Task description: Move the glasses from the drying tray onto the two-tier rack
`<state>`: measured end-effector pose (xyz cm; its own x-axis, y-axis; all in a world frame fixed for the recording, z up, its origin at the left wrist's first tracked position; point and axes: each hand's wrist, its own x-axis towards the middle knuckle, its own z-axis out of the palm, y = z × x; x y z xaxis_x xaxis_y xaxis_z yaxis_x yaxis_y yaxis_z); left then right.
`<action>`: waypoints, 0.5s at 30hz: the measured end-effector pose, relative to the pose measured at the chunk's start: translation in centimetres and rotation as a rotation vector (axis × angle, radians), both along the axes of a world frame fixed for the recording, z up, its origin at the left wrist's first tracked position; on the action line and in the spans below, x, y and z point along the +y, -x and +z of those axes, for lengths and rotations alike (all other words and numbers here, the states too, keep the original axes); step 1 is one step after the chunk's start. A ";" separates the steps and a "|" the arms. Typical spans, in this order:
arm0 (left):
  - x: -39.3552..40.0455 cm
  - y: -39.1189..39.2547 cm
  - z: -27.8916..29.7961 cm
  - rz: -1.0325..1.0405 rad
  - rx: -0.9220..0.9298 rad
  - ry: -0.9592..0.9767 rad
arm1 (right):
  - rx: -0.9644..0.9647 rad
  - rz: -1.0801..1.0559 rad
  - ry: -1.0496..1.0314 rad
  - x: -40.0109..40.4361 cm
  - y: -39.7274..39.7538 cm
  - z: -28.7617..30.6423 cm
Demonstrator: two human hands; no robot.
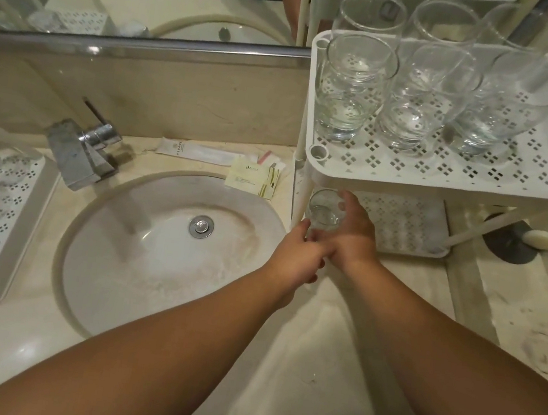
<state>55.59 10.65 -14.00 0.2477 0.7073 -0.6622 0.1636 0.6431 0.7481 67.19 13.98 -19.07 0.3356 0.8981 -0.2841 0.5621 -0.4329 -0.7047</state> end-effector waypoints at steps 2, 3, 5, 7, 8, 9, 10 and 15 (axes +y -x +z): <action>0.0 0.2 0.2 -0.013 0.009 0.007 | -0.010 0.002 0.009 -0.1 0.2 0.0; 0.0 0.3 0.3 -0.017 0.012 0.012 | -0.023 0.011 0.010 -0.1 0.3 0.0; -0.2 0.4 0.4 -0.028 0.012 0.024 | -0.065 0.034 0.018 -0.3 0.5 0.2; -0.5 0.7 0.6 -0.035 0.011 0.029 | -0.081 0.033 0.046 -0.6 0.6 0.4; -0.6 0.9 0.8 -0.033 0.010 0.028 | -0.079 0.028 0.055 -0.8 0.6 0.6; -0.7 1.1 0.9 -0.027 0.009 0.029 | -0.077 0.020 0.052 -1.1 0.7 0.8; -0.7 1.4 1.1 -0.019 0.008 0.033 | -0.076 0.008 0.033 -1.4 0.8 1.1; -1.2 3.8 1.5 0.016 0.019 0.046 | -0.045 -0.121 -0.121 -4.1 2.4 3.2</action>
<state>51.80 9.46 -12.46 0.2240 0.6793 -0.6988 0.1670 0.6797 0.7143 64.76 9.84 -15.85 0.4534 0.8770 -0.1589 0.5428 -0.4131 -0.7313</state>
